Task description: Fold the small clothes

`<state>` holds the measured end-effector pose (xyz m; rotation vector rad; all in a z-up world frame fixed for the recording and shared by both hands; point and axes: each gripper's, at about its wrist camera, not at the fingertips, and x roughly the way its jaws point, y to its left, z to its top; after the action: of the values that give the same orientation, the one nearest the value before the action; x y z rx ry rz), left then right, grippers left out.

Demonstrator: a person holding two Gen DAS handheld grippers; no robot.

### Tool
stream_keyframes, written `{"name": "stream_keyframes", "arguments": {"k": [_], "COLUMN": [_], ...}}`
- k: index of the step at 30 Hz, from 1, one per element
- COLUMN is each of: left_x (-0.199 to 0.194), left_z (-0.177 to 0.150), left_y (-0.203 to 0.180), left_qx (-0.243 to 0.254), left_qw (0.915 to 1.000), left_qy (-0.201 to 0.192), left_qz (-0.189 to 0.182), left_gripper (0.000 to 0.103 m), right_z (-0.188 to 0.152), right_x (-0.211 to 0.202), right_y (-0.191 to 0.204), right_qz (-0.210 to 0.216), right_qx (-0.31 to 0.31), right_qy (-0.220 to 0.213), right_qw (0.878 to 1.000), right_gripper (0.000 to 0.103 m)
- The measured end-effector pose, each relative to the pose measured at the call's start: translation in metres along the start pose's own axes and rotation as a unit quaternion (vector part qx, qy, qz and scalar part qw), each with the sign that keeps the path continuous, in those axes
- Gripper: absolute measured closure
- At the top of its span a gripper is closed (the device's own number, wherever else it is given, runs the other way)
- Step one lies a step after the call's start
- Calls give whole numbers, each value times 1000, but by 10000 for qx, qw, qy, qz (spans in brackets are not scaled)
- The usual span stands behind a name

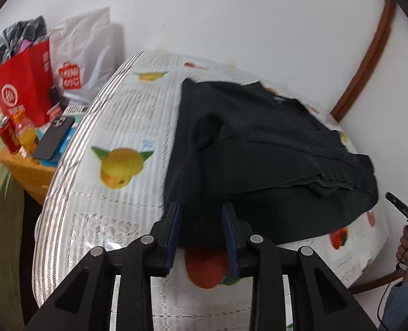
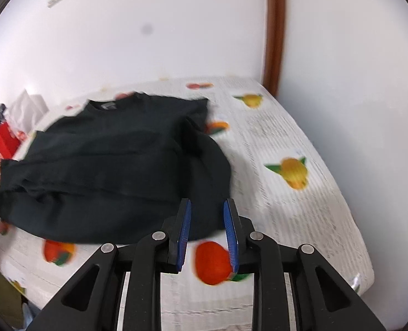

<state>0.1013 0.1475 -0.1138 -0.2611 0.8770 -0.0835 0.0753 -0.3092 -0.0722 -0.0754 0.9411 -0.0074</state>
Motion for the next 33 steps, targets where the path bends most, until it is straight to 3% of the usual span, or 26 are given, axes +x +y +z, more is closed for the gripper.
{"name": "stream_keyframes", "arguments": {"k": [10,14,24,29,33], "left_x": [5,14,55,77,77], "left_z": [1,1,1,5,11], "left_y": [-30,-42,-62,-71,-80], "left_qx": [339,455,530,574,699], "left_qw": [9986,9975,9939,9940,9948], "left_qy": [92,205,613,797,660], "left_qz": [-384,-498,-744,-486,-347], "left_gripper": [74,74,74,74,74], "right_z": [-12,-20,-12,-11,-4], "right_x": [52,74,69,79,80], "right_y": [64,72,79,81,81], "right_qz": [790,547,227,147,129], "right_qx": [-205,-324,-618,-735,-784], "right_qy": [502,764,597,688,799], "right_qw": [9954,9951,9960,9948,9936], "right_gripper": [77,77,78,78,78]}}
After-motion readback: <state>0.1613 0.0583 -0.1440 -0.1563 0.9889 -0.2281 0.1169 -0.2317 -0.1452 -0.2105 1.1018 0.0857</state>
